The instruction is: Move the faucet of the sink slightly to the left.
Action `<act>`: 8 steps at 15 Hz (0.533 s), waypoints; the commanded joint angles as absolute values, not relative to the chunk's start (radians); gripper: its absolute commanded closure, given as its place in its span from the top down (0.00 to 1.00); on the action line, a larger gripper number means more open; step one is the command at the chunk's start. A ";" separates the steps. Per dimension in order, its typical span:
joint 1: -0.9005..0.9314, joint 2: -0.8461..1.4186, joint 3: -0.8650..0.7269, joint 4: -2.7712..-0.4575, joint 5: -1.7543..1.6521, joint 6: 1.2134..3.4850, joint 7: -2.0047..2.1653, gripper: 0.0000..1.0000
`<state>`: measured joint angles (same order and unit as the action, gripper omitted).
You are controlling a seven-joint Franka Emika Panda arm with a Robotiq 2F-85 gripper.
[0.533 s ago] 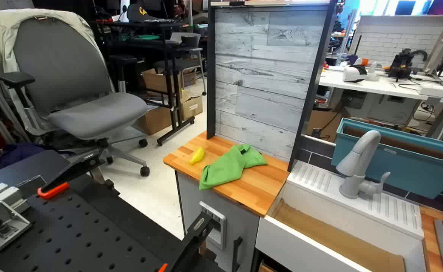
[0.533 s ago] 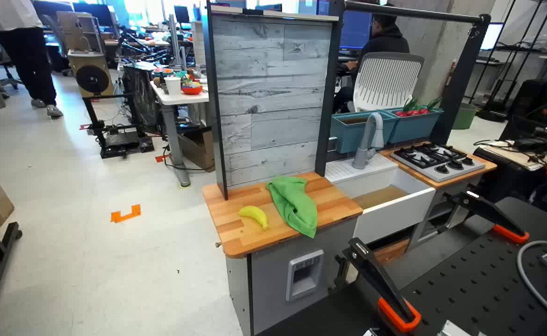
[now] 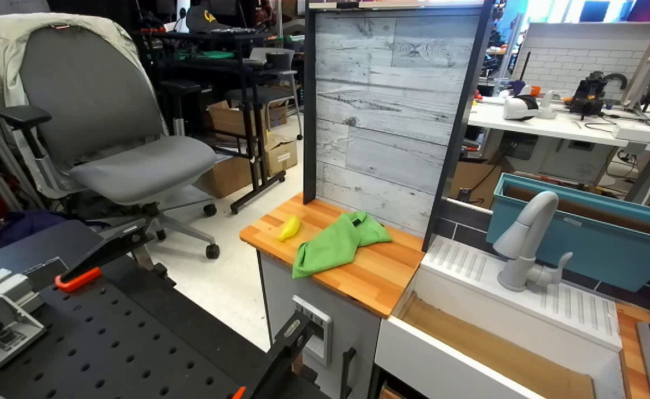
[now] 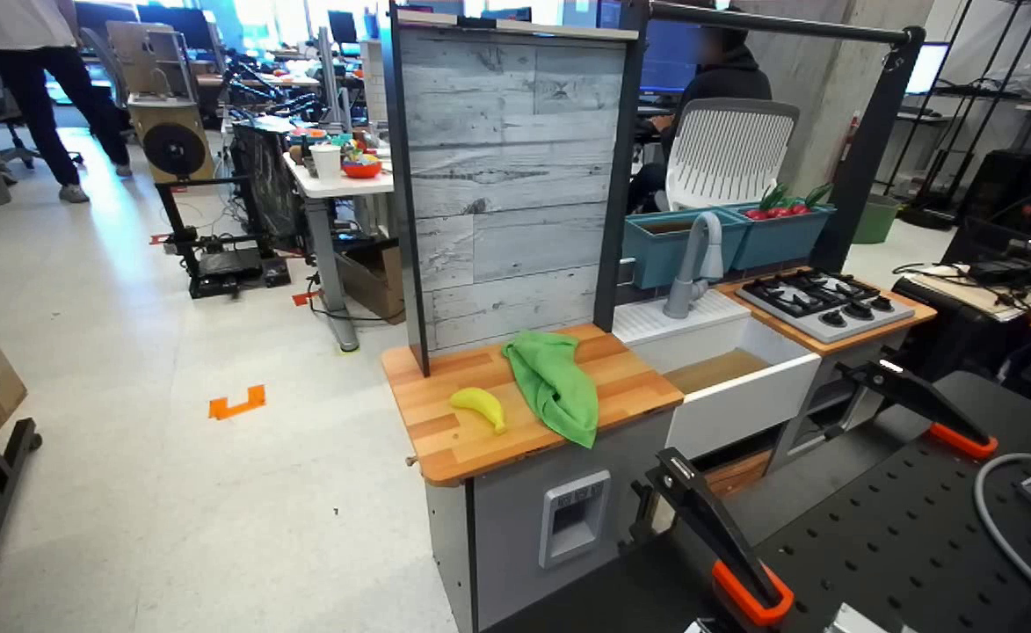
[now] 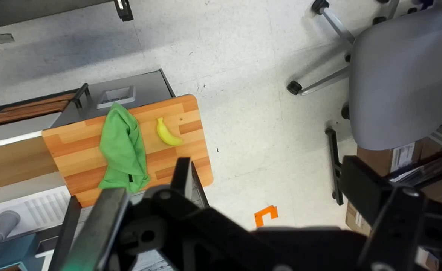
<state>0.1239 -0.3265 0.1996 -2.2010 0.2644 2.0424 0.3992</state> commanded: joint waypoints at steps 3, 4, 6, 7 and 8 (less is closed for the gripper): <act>0.125 -0.326 0.198 -2.198 0.263 2.039 0.400 1.00; 0.119 -0.325 0.205 -2.216 0.250 2.085 0.412 1.00; 0.111 -0.321 0.199 -2.233 0.242 2.126 0.406 1.00; 0.104 -0.320 0.193 -2.242 0.238 2.147 0.403 1.00; 0.093 -0.320 0.186 -2.256 0.233 2.178 0.404 1.00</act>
<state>0.1139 -0.3251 0.1981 -2.2308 0.2578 2.1056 0.3992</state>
